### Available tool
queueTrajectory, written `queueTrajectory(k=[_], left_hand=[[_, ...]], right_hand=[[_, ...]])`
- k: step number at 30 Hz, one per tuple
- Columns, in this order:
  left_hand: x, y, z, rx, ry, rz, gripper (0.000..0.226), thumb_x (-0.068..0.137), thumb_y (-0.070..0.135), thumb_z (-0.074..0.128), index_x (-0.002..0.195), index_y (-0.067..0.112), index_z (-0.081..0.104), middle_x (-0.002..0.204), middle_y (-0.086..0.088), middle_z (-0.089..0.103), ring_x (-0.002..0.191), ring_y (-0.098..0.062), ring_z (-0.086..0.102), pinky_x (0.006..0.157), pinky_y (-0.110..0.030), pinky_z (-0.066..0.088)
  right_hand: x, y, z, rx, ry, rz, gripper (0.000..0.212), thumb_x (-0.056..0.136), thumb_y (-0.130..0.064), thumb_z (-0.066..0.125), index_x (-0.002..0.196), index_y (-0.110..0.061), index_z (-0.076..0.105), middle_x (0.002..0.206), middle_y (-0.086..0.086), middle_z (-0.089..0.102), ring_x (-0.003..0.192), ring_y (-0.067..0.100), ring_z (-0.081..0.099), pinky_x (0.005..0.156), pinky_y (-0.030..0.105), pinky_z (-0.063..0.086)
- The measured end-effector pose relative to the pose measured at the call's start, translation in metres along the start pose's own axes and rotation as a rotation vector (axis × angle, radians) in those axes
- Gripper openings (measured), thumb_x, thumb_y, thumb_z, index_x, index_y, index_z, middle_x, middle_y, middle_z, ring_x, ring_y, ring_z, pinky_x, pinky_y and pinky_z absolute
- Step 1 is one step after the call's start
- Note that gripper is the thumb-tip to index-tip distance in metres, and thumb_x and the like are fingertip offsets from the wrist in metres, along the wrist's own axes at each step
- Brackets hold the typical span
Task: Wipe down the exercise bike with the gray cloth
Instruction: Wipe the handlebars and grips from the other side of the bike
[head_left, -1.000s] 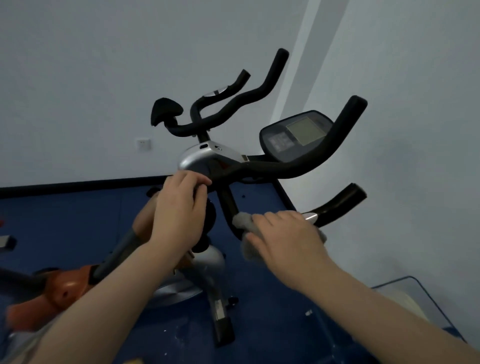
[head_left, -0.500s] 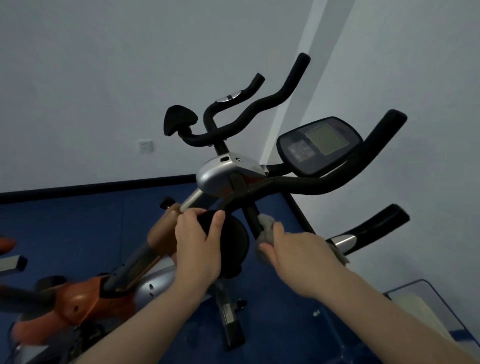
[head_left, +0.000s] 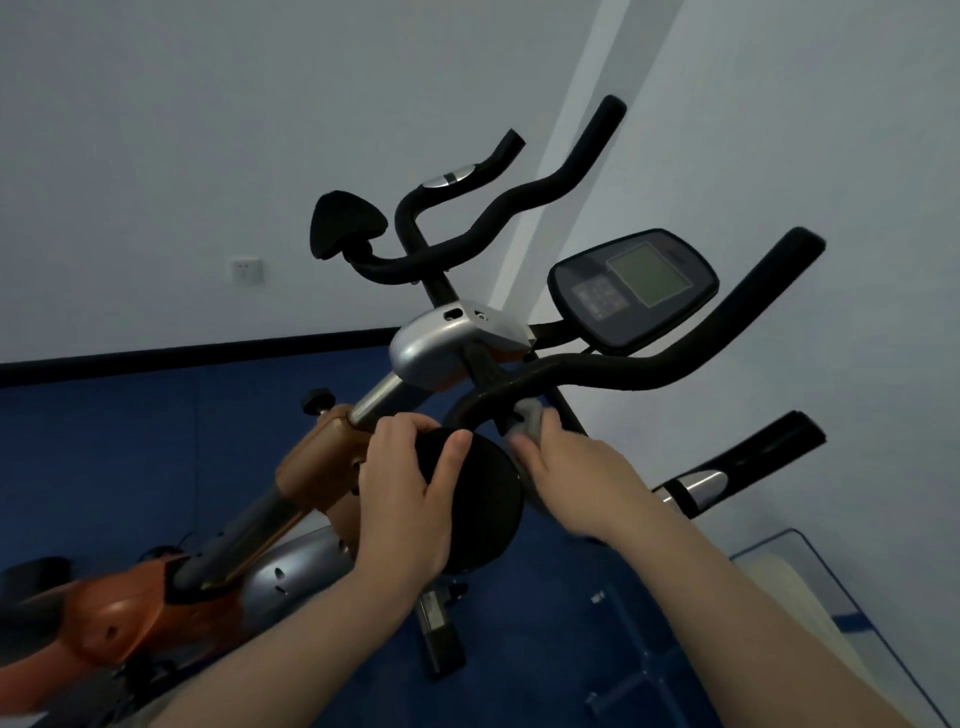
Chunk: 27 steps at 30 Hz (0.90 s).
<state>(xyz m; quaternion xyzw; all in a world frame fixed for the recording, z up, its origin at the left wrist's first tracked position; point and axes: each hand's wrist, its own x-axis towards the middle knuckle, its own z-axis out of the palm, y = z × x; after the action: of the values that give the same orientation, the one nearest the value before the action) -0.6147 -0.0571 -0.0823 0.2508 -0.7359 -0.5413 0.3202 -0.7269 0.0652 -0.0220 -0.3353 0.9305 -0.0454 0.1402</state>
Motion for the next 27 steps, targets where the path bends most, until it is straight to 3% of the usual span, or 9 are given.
queueTrajectory(k=[2,3,7,11,13,16,19,24,27], left_hand=[[-0.001,-0.002,0.000,-0.073,0.005,-0.038,0.017,0.087,0.058,0.057,0.091,0.045,0.046,0.095,0.014,0.051,0.091,-0.008,0.055,0.084,-0.049,0.050],[-0.002,-0.003,0.000,-0.102,0.011,-0.058,0.018,0.086,0.055,0.060,0.091,0.044,0.046,0.096,0.012,0.052,0.089,-0.008,0.056,0.083,-0.047,0.052],[0.000,-0.004,-0.001,-0.133,-0.008,-0.065,0.017,0.083,0.057,0.059,0.089,0.047,0.046,0.093,0.018,0.051,0.086,-0.003,0.055,0.079,-0.042,0.053],[0.001,-0.006,0.000,-0.117,-0.033,-0.030,0.018,0.085,0.059,0.055,0.093,0.048,0.044,0.093,0.021,0.048,0.092,-0.009,0.054,0.083,-0.045,0.051],[0.001,-0.007,-0.001,-0.123,-0.049,-0.023,0.020,0.083,0.064,0.052,0.093,0.049,0.044,0.094,0.022,0.047,0.092,-0.008,0.053,0.083,-0.042,0.050],[0.002,-0.008,-0.002,-0.138,-0.055,0.006,0.017,0.084,0.061,0.052,0.092,0.048,0.045,0.093,0.020,0.049,0.089,-0.002,0.052,0.080,-0.035,0.048],[0.001,-0.008,-0.001,-0.140,-0.048,0.020,0.014,0.088,0.053,0.055,0.091,0.044,0.045,0.093,0.017,0.049,0.088,-0.002,0.051,0.080,-0.034,0.047],[0.001,-0.004,-0.003,-0.142,-0.049,0.034,0.022,0.084,0.059,0.050,0.090,0.039,0.045,0.094,0.013,0.050,0.087,-0.002,0.051,0.080,-0.032,0.045],[0.001,-0.004,-0.004,-0.137,-0.059,0.040,0.020,0.086,0.057,0.051,0.091,0.038,0.046,0.093,0.015,0.049,0.087,-0.003,0.052,0.080,-0.035,0.047]], right_hand=[[0.008,-0.007,-0.002,0.119,0.048,0.023,0.042,0.104,-0.047,0.022,0.129,-0.017,0.037,0.106,0.008,0.063,0.092,0.027,0.060,0.076,0.039,0.044],[0.004,-0.008,-0.001,0.079,0.077,0.010,0.041,0.104,-0.046,0.023,0.129,-0.017,0.037,0.107,0.008,0.063,0.093,0.028,0.060,0.075,0.039,0.044],[-0.037,0.011,0.005,-0.155,0.142,-0.088,0.047,0.102,-0.047,0.026,0.143,-0.024,0.021,0.114,0.003,0.061,0.087,0.028,0.062,0.065,0.036,0.041],[-0.014,-0.004,0.001,-0.107,0.139,0.038,0.043,0.103,-0.048,0.022,0.133,-0.020,0.036,0.098,0.007,0.063,0.084,0.028,0.060,0.071,0.039,0.046],[-0.011,-0.015,0.006,-0.084,0.214,0.091,0.041,0.104,-0.047,0.022,0.132,-0.021,0.037,0.101,0.007,0.064,0.086,0.029,0.061,0.076,0.042,0.049],[-0.037,-0.010,0.019,-0.214,0.326,0.030,0.040,0.103,-0.046,0.027,0.134,-0.022,0.031,0.106,0.002,0.061,0.079,0.025,0.062,0.064,0.036,0.047],[-0.041,0.001,0.018,-0.263,0.261,0.030,0.039,0.102,-0.048,0.027,0.130,-0.021,0.032,0.103,0.002,0.062,0.075,0.025,0.061,0.058,0.035,0.041],[0.004,-0.016,-0.002,0.077,0.093,0.135,0.048,0.104,-0.047,0.019,0.138,-0.017,0.035,0.112,0.015,0.062,0.095,0.030,0.060,0.086,0.043,0.047],[-0.024,-0.009,0.009,-0.106,0.205,0.054,0.040,0.104,-0.046,0.025,0.133,-0.021,0.034,0.093,0.001,0.061,0.076,0.023,0.058,0.067,0.037,0.044]])
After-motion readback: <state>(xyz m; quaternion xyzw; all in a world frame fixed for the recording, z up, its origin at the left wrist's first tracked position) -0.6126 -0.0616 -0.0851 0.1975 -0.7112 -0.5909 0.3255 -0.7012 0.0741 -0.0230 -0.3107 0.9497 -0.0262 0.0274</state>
